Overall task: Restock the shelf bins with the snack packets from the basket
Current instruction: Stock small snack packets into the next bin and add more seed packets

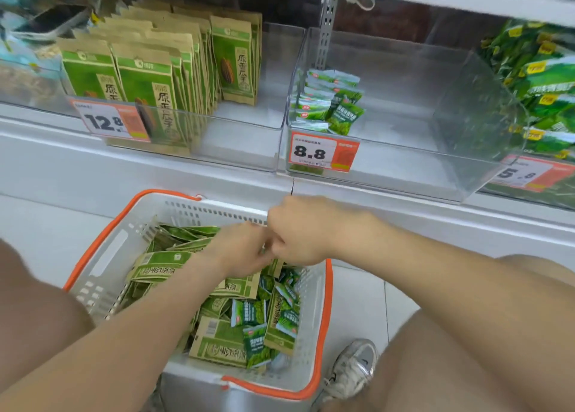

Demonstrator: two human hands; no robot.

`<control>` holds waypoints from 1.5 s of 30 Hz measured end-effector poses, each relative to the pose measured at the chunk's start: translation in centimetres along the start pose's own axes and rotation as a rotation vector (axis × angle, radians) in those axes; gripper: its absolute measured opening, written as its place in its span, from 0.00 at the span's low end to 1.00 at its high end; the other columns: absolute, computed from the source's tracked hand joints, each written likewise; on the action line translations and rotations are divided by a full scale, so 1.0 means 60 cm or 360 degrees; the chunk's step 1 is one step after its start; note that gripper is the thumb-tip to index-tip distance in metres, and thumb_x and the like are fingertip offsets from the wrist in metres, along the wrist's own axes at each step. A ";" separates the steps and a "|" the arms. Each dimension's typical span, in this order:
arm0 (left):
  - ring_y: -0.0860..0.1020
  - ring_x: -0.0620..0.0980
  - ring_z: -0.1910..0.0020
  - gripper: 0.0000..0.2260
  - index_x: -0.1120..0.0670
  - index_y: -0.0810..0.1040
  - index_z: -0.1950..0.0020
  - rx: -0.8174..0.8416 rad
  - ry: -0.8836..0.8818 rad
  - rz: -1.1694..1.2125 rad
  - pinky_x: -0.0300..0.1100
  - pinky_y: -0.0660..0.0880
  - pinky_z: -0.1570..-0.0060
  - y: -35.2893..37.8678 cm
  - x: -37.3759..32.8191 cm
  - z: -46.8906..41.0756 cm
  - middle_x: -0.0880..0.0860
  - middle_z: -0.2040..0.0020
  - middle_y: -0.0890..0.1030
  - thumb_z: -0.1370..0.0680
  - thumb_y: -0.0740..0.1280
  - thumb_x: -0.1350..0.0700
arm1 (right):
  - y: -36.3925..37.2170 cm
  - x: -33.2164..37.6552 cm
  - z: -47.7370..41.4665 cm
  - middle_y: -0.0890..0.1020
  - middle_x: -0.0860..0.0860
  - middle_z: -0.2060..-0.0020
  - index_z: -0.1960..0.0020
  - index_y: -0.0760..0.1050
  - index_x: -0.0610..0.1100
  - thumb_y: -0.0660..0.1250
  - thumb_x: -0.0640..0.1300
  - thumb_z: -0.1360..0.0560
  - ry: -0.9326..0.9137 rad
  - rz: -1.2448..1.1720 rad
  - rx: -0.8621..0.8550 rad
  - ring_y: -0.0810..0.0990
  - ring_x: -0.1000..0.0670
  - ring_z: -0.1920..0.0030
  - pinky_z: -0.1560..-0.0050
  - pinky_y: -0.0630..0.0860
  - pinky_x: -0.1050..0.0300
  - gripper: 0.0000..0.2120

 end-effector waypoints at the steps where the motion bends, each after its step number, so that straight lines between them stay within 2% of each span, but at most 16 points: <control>1: 0.80 0.53 0.55 0.08 0.47 0.75 0.55 0.0243 -0.0027 -0.0043 0.50 0.80 0.53 0.047 0.009 0.007 0.49 0.56 0.81 0.22 0.62 0.45 | 0.033 0.010 -0.002 0.70 0.49 0.66 0.65 0.65 0.48 0.63 0.45 0.22 -0.0042 0.0053 0.0158 0.73 0.46 0.66 0.70 0.66 0.57 0.14; 5: 0.81 0.54 0.51 0.06 0.51 0.81 0.48 0.0910 -0.0133 -0.0063 0.53 0.82 0.48 0.188 0.034 0.060 0.50 0.50 0.82 0.21 0.64 0.54 | 0.126 0.037 -0.005 0.76 0.47 0.63 0.61 0.72 0.44 0.61 0.41 0.20 -0.0164 0.0166 0.0585 0.73 0.48 0.68 0.70 0.69 0.56 0.10; 7: 0.80 0.56 0.43 0.12 0.53 0.79 0.36 0.1060 -0.0148 -0.0155 0.50 0.80 0.45 0.231 0.039 0.083 0.53 0.40 0.80 0.19 0.65 0.58 | 0.137 0.045 -0.011 0.77 0.47 0.62 0.59 0.74 0.43 0.61 0.40 0.20 -0.0208 0.0189 0.0611 0.73 0.48 0.67 0.70 0.71 0.55 0.09; 9: 0.80 0.58 0.39 0.18 0.55 0.72 0.28 0.1038 -0.0117 -0.0269 0.49 0.80 0.44 0.254 0.037 0.090 0.56 0.34 0.78 0.18 0.66 0.61 | 0.132 0.048 -0.019 0.77 0.48 0.61 0.56 0.75 0.43 0.61 0.40 0.20 -0.0224 0.0183 0.0556 0.75 0.48 0.67 0.70 0.71 0.55 0.08; 12: 0.80 0.60 0.39 0.23 0.59 0.67 0.25 0.0941 -0.0028 -0.0492 0.49 0.77 0.52 0.263 0.027 0.084 0.58 0.36 0.78 0.18 0.68 0.57 | 0.119 0.047 -0.029 0.77 0.47 0.60 0.54 0.75 0.43 0.61 0.40 0.20 -0.0234 0.0190 0.0480 0.77 0.47 0.65 0.68 0.73 0.54 0.06; 16: 0.82 0.59 0.40 0.14 0.56 0.75 0.32 0.0938 0.0023 -0.0765 0.51 0.78 0.49 0.265 0.022 0.079 0.56 0.38 0.81 0.17 0.67 0.56 | 0.115 0.043 -0.031 0.76 0.47 0.59 0.51 0.75 0.43 0.60 0.40 0.19 -0.0225 0.0203 0.0490 0.76 0.48 0.66 0.70 0.68 0.55 0.06; 22: 0.82 0.56 0.48 0.16 0.53 0.76 0.40 0.0883 0.0025 -0.0668 0.48 0.79 0.54 0.226 0.019 0.059 0.53 0.46 0.81 0.23 0.72 0.46 | 0.114 0.032 -0.029 0.76 0.47 0.61 0.55 0.74 0.43 0.60 0.40 0.19 -0.0210 0.0196 0.0535 0.73 0.49 0.67 0.71 0.67 0.56 0.08; 26: 0.79 0.52 0.52 0.18 0.49 0.77 0.46 0.0561 -0.0027 -0.0329 0.46 0.79 0.57 0.149 0.010 0.025 0.47 0.51 0.79 0.31 0.74 0.42 | 0.091 0.010 -0.026 0.71 0.48 0.64 0.63 0.67 0.45 0.59 0.38 0.18 -0.0122 0.0143 0.0535 0.70 0.48 0.68 0.70 0.68 0.55 0.14; 29: 0.78 0.52 0.51 0.20 0.46 0.75 0.47 0.0154 -0.0019 0.0102 0.50 0.80 0.56 0.057 0.001 -0.006 0.45 0.47 0.75 0.35 0.76 0.44 | 0.065 -0.019 -0.027 0.76 0.48 0.60 0.56 0.74 0.44 0.60 0.39 0.17 -0.0042 0.0087 0.0472 0.76 0.48 0.64 0.64 0.76 0.53 0.09; 31: 0.79 0.51 0.52 0.21 0.45 0.75 0.47 0.0068 -0.0008 0.0473 0.48 0.79 0.53 -0.001 -0.007 -0.017 0.41 0.48 0.75 0.35 0.79 0.49 | 0.042 -0.040 -0.026 0.78 0.49 0.58 0.48 0.77 0.44 0.59 0.42 0.16 0.0012 0.0036 0.0373 0.79 0.47 0.60 0.60 0.78 0.52 0.08; 35: 0.83 0.51 0.54 0.19 0.45 0.80 0.48 0.0011 0.0140 0.0864 0.50 0.80 0.53 -0.107 -0.034 -0.018 0.37 0.49 0.82 0.34 0.79 0.60 | -0.001 -0.071 -0.013 0.78 0.51 0.59 0.51 0.77 0.45 0.63 0.48 0.16 0.0057 -0.0172 0.0212 0.78 0.49 0.58 0.61 0.74 0.53 0.09; 36: 0.82 0.48 0.56 0.19 0.45 0.82 0.48 0.0007 0.0176 0.0932 0.47 0.80 0.55 -0.128 -0.041 -0.014 0.37 0.49 0.83 0.34 0.79 0.63 | -0.010 -0.076 -0.010 0.79 0.52 0.61 0.54 0.76 0.46 0.66 0.50 0.17 0.0049 -0.0270 0.0184 0.77 0.51 0.61 0.63 0.72 0.54 0.10; 37: 0.80 0.42 0.58 0.19 0.47 0.83 0.48 0.0006 0.0201 0.0986 0.39 0.77 0.58 -0.145 -0.044 -0.010 0.37 0.49 0.83 0.33 0.79 0.65 | -0.020 -0.080 -0.007 0.79 0.52 0.63 0.55 0.77 0.45 0.69 0.51 0.19 0.0047 -0.0368 0.0138 0.76 0.52 0.63 0.64 0.70 0.54 0.11; 39: 0.78 0.37 0.59 0.22 0.50 0.83 0.45 -0.0024 0.0221 0.1130 0.32 0.75 0.58 -0.178 -0.047 -0.001 0.41 0.47 0.84 0.33 0.80 0.69 | -0.043 -0.097 -0.001 0.81 0.52 0.65 0.53 0.78 0.42 0.75 0.52 0.23 0.0106 -0.0565 0.0012 0.77 0.52 0.66 0.65 0.71 0.55 0.13; 42: 0.83 0.51 0.53 0.29 0.50 0.78 0.36 -0.0155 0.0158 0.1586 0.48 0.82 0.50 -0.212 -0.029 0.010 0.53 0.41 0.82 0.31 0.80 0.71 | -0.067 -0.127 0.012 0.83 0.56 0.70 0.53 0.77 0.43 0.79 0.47 0.26 0.0223 -0.0925 -0.0112 0.82 0.52 0.67 0.63 0.77 0.57 0.12; 45: 0.85 0.57 0.52 0.25 0.55 0.79 0.35 -0.0397 0.0067 0.1900 0.52 0.83 0.45 -0.227 -0.013 0.011 0.58 0.47 0.85 0.29 0.79 0.68 | -0.081 -0.151 0.023 0.86 0.47 0.67 0.55 0.78 0.36 0.79 0.42 0.26 0.0298 -0.1216 -0.0237 0.88 0.43 0.60 0.53 0.85 0.42 0.12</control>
Point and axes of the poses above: each hand's wrist, its own z-axis away from the middle knuckle, its own y-axis out of the palm, x = y × z, the point moved 8 cm from there along -z, towards the middle knuckle
